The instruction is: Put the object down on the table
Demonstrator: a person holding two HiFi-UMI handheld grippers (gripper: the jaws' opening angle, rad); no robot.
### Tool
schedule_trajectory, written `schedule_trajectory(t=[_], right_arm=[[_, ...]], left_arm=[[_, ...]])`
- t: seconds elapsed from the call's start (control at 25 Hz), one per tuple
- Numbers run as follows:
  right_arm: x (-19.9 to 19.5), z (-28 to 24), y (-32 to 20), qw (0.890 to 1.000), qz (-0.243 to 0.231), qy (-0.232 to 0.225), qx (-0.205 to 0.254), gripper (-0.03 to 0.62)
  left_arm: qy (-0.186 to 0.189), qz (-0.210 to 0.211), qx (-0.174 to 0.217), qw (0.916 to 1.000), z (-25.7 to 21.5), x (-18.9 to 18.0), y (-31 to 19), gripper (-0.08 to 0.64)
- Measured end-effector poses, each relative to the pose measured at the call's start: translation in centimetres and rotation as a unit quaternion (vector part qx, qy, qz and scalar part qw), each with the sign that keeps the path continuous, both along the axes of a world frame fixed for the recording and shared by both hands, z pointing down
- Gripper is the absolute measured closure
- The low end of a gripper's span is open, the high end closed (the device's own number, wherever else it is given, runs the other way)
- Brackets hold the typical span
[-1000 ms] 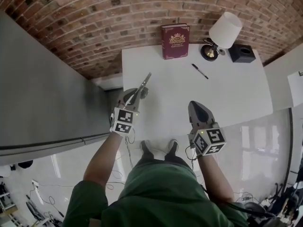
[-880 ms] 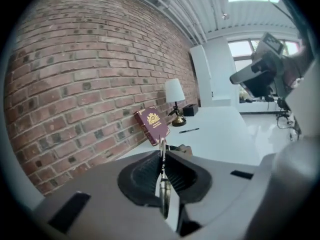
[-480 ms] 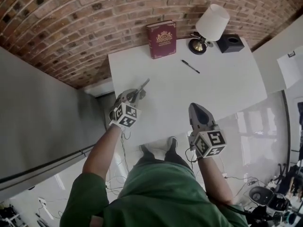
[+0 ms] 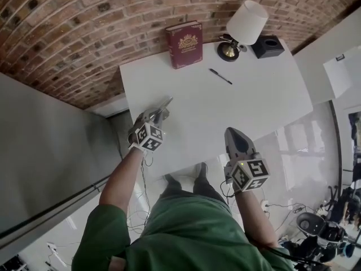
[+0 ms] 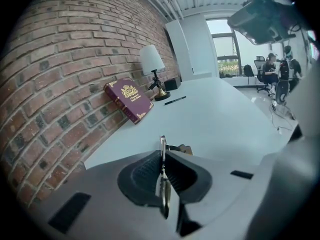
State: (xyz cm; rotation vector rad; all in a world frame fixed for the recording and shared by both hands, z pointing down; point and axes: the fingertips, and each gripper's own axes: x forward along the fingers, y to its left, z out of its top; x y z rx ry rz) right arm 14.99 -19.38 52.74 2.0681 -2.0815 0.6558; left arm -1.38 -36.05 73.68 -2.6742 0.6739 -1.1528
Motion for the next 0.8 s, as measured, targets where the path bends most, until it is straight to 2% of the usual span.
schedule_trajectory(t=[0.28,0.6,0.68,0.8], right_arm=[[-0.3,0.3,0.1,1.000,0.000,-0.003,-0.006,0.591],[-1.2,0.7,0.5,1.000,-0.008,-0.002,-0.012,0.589],[-1.1,0.8,0.8,1.000,-0.007,0.000,-0.014,0.591],[-1.0,0.9,1.4,1.000,-0.005,-0.002,-0.016,0.589]], left_arm=[[-0.012,0.011,0.005,0.9999,0.7,0.3,0.4,0.537],[-0.044,0.043,0.053,0.9967,1.8,0.9,1.8,0.531],[-0.045,0.045,0.052,0.9966,2.3,1.0,2.3,0.513],[-0.037,0.036,0.030,0.9982,2.9,1.1,3.1,0.469]])
